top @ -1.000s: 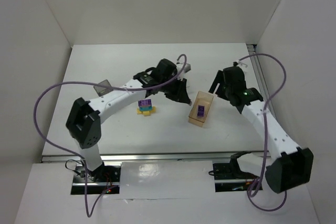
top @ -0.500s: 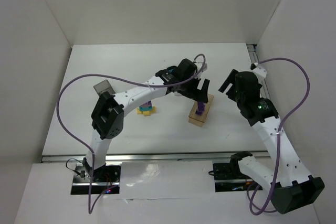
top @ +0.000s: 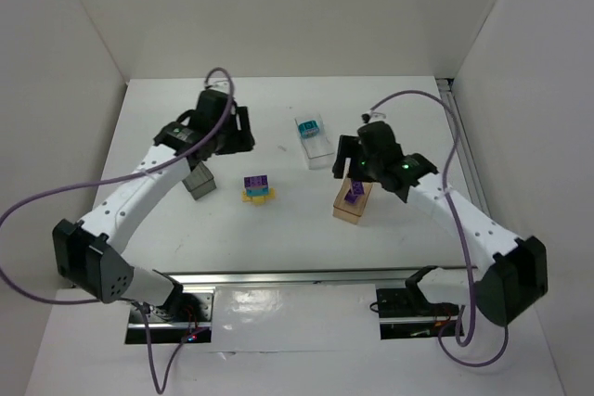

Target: Sort the legos into containers by color

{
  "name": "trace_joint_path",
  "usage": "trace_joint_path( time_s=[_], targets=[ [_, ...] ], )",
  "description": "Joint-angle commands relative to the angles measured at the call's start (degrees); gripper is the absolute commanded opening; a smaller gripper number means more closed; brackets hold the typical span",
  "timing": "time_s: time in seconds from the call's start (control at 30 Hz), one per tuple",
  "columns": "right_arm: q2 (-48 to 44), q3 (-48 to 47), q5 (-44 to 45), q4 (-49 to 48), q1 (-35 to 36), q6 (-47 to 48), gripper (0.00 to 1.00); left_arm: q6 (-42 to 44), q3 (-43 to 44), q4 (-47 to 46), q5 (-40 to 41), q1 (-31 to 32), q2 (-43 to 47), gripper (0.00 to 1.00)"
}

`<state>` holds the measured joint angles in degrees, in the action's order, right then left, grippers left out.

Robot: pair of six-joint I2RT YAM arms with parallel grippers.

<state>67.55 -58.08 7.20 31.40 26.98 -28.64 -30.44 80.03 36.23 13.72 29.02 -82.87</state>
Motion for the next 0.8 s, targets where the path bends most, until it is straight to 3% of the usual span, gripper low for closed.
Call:
trace_joint_path(
  time_s=[0.0, 0.13, 0.17, 0.23, 0.53, 0.77],
  targets=[
    [4.9, -4.1, 3.1, -2.0, 6.2, 1.4, 0.78, -1.3, -3.8, 1.2, -0.9, -7.2, 5.1, 0.77],
    [9.6, -3.0, 2.5, -1.5, 6.8, 1.4, 0.53, -0.2, -5.3, 0.7, -6.0, -12.8, 7.8, 0.77],
    [10.2, -2.2, 1.5, -2.6, 6.2, 0.7, 0.42, 0.4, -5.8, 0.7, -7.1, -13.5, 7.8, 0.77],
    [10.2, -1.0, 0.8, -2.6, 6.2, 0.7, 0.37, 0.9, -5.8, 0.7, -7.7, -14.9, 7.8, 0.76],
    [17.7, -0.8, -0.9, 1.2, 0.5, 2.9, 0.37, 1.4, -6.9, 0.2, -11.0, -16.0, 7.7, 0.72],
    [21.2, -9.8, 10.4, 4.0, 0.0, 2.9, 0.37, 1.4, -6.9, -0.4, -12.1, -16.0, 7.7, 0.67]
  ],
)
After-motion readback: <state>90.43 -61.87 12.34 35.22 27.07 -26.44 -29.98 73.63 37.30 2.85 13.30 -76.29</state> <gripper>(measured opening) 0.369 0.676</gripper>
